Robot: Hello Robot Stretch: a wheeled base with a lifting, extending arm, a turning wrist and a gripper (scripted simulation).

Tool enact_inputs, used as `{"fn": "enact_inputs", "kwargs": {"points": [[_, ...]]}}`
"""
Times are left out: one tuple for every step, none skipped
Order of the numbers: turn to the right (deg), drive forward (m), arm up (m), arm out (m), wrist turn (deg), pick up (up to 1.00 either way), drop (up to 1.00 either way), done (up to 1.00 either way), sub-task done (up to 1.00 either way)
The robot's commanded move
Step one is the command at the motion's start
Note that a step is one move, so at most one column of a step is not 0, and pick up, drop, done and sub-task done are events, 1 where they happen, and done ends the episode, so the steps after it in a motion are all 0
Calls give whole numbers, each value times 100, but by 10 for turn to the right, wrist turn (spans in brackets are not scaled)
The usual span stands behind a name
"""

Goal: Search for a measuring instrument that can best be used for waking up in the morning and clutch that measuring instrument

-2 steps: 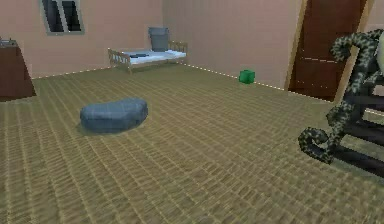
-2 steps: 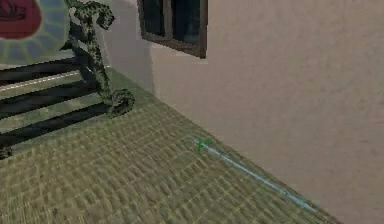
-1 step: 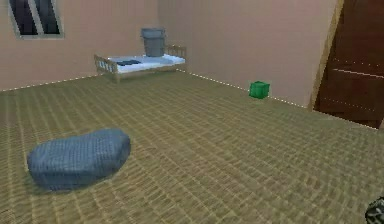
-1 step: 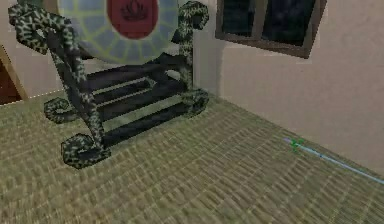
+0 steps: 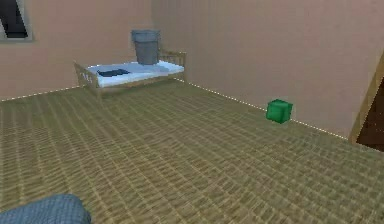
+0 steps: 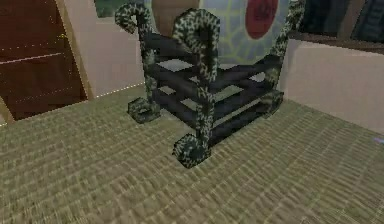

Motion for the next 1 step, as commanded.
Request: {"fn": "enact_inputs", "kwargs": {"points": [[0, 100, 0, 0, 0, 0, 0, 0, 0]]}}
